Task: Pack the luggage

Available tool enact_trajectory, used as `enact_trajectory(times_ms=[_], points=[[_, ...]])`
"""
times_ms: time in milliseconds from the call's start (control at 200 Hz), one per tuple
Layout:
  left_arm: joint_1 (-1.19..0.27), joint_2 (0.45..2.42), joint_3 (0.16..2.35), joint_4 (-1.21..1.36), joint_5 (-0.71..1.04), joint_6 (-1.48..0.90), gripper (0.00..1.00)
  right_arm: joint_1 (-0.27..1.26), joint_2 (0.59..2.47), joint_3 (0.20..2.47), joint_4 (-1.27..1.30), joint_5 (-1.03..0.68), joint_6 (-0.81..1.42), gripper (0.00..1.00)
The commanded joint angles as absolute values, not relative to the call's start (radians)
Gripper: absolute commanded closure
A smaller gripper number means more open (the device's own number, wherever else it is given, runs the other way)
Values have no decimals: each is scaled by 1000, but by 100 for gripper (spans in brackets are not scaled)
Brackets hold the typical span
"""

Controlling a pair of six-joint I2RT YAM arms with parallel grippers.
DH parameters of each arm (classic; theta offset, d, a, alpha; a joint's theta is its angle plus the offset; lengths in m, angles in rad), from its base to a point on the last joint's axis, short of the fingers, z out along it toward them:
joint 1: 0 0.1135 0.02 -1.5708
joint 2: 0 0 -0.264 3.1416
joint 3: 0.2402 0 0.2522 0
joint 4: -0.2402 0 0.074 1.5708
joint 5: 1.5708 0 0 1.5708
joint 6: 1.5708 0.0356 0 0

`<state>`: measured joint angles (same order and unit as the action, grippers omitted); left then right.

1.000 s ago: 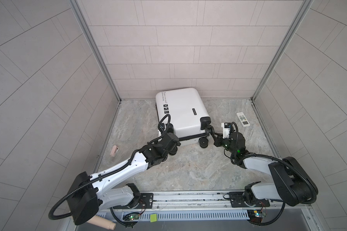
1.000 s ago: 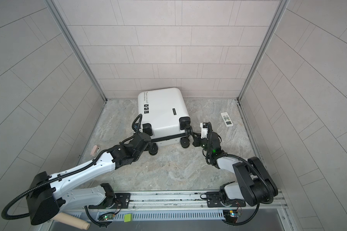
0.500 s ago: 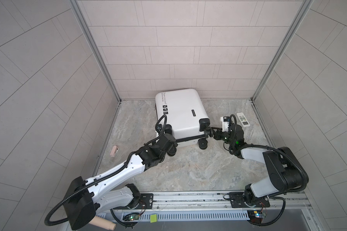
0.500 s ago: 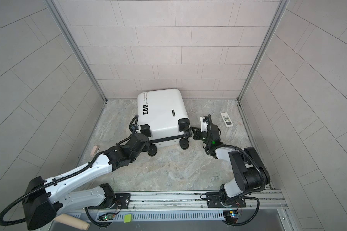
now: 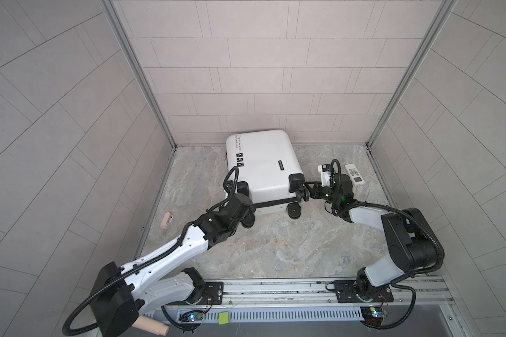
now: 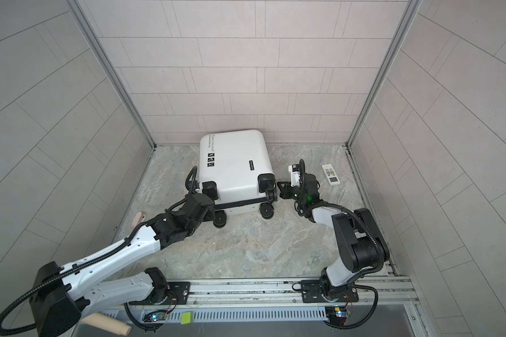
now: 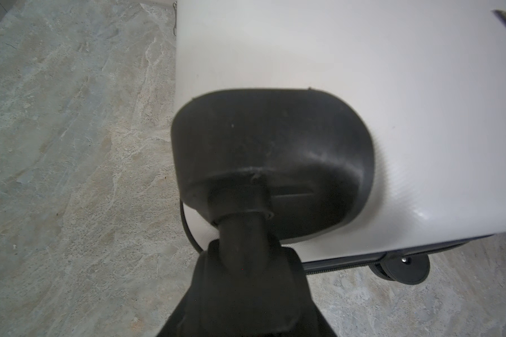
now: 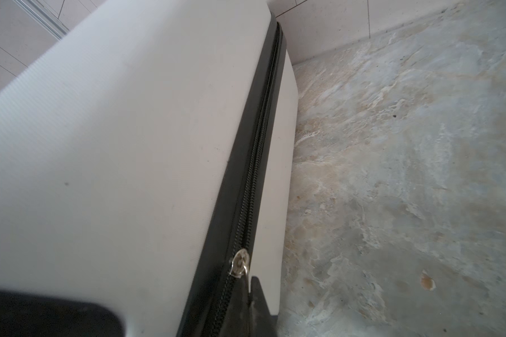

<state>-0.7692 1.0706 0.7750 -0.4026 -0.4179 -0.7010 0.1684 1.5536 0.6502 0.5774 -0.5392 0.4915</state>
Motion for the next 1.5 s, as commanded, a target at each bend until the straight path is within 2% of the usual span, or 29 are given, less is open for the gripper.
enact_trajectory(times_ms=[0, 40, 75, 115, 180, 245, 450, 620, 761, 851, 1136, 1491], points=[[-756, 1003, 802, -412, -482, -680, 92, 157, 1510, 640, 548, -476, 467, 100], [-757, 1003, 812, -426, -480, -676, 75, 163, 1508, 643, 531, -474, 462, 100], [-757, 1000, 825, -441, -479, -669, 61, 169, 1505, 646, 520, -470, 460, 96], [-757, 997, 839, -459, -479, -664, 50, 173, 1502, 646, 512, -469, 459, 91], [-756, 990, 868, -493, -480, -650, 40, 177, 1496, 646, 504, -464, 461, 86], [-756, 982, 900, -527, -481, -635, 34, 178, 1487, 647, 487, -453, 460, 78], [-758, 961, 1010, -650, -489, -601, 27, 181, 1445, 638, 416, -405, 438, 63], [-799, 993, 1098, -708, -466, -604, 26, 181, 1399, 634, 375, -385, 420, 58], [-949, 1047, 1164, -681, -535, -626, 26, 198, 1363, 640, 345, -377, 417, 57], [-996, 1096, 1188, -646, -502, -658, 26, 236, 1338, 646, 318, -349, 403, 57], [-1032, 1245, 1193, -520, -355, -752, 22, 390, 1327, 681, 267, -272, 375, 57], [-1032, 1272, 1156, -493, -262, -812, 20, 593, 1332, 690, 290, -199, 404, 57]])
